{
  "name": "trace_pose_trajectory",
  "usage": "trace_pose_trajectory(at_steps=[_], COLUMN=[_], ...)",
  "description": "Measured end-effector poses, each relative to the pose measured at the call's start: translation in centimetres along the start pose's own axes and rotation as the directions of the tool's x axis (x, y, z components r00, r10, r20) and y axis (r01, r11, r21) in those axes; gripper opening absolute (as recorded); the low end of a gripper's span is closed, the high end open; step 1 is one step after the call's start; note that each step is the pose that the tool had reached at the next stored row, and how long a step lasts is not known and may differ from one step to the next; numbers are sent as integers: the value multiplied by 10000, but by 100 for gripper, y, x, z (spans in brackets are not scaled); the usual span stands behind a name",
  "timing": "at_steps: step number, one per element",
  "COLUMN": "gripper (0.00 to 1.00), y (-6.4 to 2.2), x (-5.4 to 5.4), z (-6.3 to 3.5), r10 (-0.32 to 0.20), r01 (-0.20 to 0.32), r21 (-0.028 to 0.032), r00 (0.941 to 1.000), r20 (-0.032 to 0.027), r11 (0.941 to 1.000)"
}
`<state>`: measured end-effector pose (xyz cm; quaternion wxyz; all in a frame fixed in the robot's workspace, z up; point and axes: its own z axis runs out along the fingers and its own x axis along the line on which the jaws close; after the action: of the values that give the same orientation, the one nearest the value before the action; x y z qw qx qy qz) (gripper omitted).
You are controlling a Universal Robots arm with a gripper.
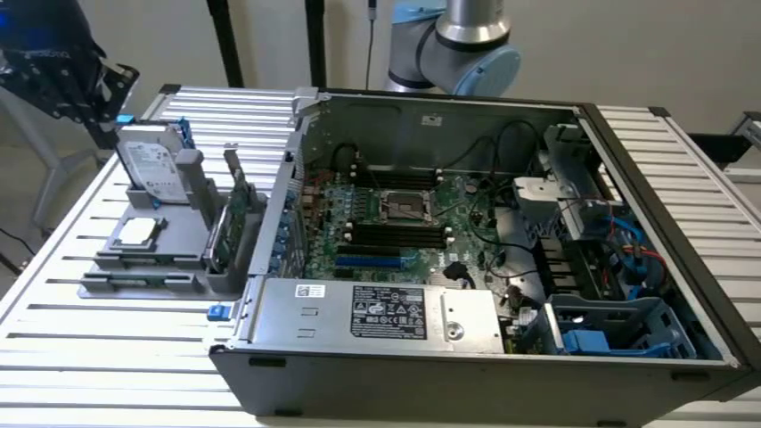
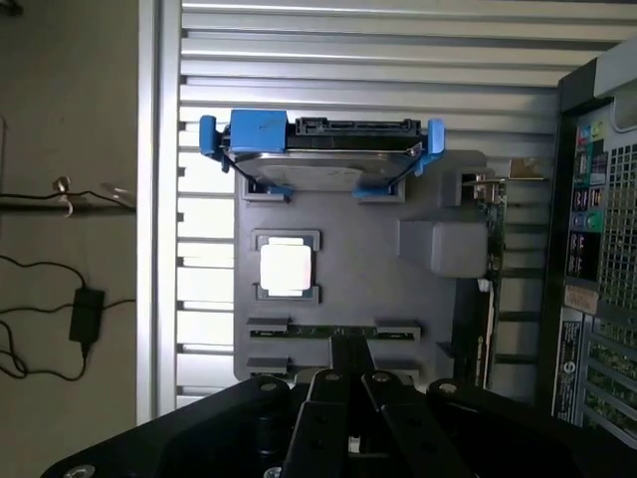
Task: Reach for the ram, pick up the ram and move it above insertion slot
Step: 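Reach for the ram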
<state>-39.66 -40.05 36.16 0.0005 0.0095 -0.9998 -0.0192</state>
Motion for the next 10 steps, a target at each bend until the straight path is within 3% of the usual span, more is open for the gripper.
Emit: trace_pose_trajectory(at_steps=[4,10], gripper=[11,11], y=[-119,-368], x=[-37,-35], z=[0,31], r10=[-2,-4], r01=[2,4], r21=[0,0], r00=[10000,10000], r20=[0,1], r11=[10000,10000])
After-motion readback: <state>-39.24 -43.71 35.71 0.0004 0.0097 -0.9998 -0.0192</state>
